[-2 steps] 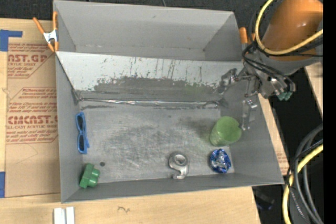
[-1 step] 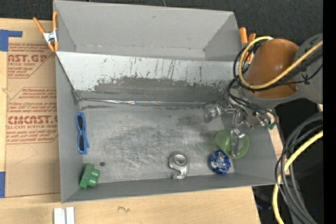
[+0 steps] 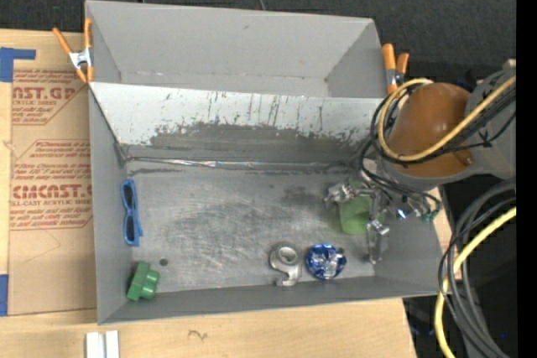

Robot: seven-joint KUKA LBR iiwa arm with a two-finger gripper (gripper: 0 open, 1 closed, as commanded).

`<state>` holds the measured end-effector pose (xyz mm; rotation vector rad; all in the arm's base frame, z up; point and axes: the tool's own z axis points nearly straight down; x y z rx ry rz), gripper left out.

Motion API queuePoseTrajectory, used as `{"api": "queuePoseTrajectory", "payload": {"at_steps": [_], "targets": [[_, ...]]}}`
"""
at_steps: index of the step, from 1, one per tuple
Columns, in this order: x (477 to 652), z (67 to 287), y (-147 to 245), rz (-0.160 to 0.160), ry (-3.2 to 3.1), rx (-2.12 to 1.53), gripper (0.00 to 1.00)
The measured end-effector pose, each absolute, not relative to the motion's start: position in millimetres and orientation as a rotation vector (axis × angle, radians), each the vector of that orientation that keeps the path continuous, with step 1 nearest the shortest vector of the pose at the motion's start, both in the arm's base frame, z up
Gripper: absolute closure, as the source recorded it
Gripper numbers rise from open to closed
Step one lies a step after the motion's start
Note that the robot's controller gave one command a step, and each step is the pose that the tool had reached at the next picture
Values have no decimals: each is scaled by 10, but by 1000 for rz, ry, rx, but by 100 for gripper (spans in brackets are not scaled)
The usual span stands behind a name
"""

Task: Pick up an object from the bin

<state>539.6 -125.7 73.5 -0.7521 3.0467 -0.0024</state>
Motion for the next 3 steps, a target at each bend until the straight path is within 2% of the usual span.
{"api": "queuePoseTrajectory", "payload": {"at_steps": [1, 2, 3], "targets": [[5941, 708, -1402, 20, 3035, -805, 0], [5965, 744, -1388, 14, 3022, -813, 100], [5751, 2163, -1497, -6, 2924, -1128, 100]]}}
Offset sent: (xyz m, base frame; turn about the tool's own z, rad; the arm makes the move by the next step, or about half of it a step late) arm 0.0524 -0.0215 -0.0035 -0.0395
